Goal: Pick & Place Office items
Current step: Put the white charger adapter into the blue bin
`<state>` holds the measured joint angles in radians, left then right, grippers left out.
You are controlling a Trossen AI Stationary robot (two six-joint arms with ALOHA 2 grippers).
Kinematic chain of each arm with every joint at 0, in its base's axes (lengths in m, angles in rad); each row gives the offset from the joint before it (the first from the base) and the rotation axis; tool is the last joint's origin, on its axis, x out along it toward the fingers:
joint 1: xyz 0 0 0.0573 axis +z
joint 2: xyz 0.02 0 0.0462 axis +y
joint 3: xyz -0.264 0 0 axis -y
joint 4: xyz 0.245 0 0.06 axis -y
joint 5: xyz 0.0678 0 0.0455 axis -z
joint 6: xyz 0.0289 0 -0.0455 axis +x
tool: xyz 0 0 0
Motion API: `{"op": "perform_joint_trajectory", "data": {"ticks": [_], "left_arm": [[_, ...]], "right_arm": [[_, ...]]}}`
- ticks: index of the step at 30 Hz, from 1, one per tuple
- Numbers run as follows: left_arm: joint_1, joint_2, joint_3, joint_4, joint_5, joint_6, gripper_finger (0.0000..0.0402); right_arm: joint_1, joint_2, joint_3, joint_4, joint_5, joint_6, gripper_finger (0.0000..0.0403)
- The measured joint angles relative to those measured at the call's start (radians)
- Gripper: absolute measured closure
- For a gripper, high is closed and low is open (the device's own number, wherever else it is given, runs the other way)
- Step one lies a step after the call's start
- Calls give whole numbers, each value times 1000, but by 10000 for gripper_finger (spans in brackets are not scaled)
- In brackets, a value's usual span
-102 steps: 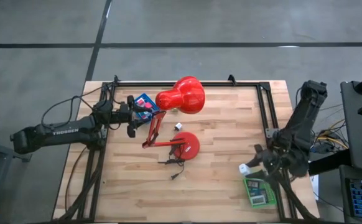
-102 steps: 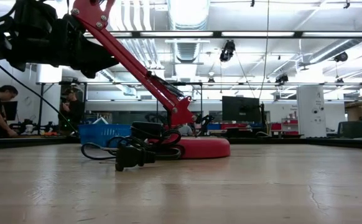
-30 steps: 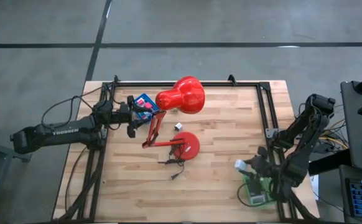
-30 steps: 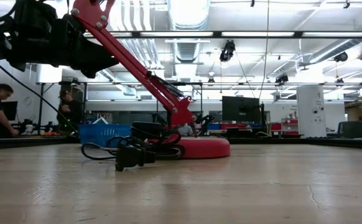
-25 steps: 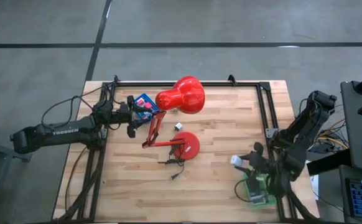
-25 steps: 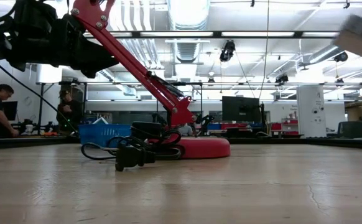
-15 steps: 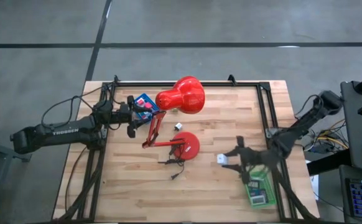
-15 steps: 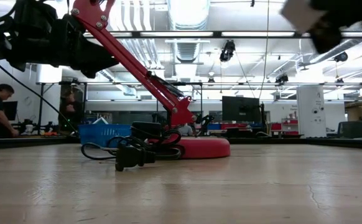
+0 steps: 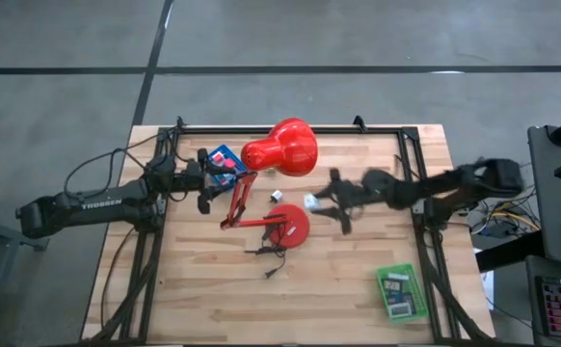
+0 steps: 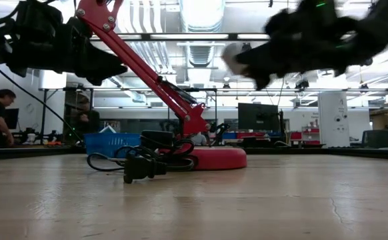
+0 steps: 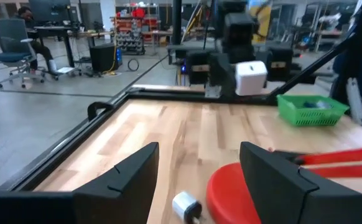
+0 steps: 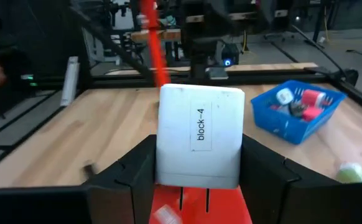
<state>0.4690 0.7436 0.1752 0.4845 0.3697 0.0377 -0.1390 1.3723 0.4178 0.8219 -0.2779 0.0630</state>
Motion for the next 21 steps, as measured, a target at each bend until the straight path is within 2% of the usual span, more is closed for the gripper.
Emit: {"op": "perform_joint_trajectory", "data": {"ticks": [5,9,11,21], "left_arm": [[1,-5,0,-33,-63,36,172],[2,-8,0,-46,-73,38,172],[6,-14,0,-80,-112,50,172],[16,-25,-1,-143,-276,67,172]], "right_arm": [[-113,222,204,1,-136,-49,230],[-148,385,376,0,-231,-63,230],[-161,451,451,-3,-266,-63,230],[-241,624,713,-140,-378,-37,230]]}}
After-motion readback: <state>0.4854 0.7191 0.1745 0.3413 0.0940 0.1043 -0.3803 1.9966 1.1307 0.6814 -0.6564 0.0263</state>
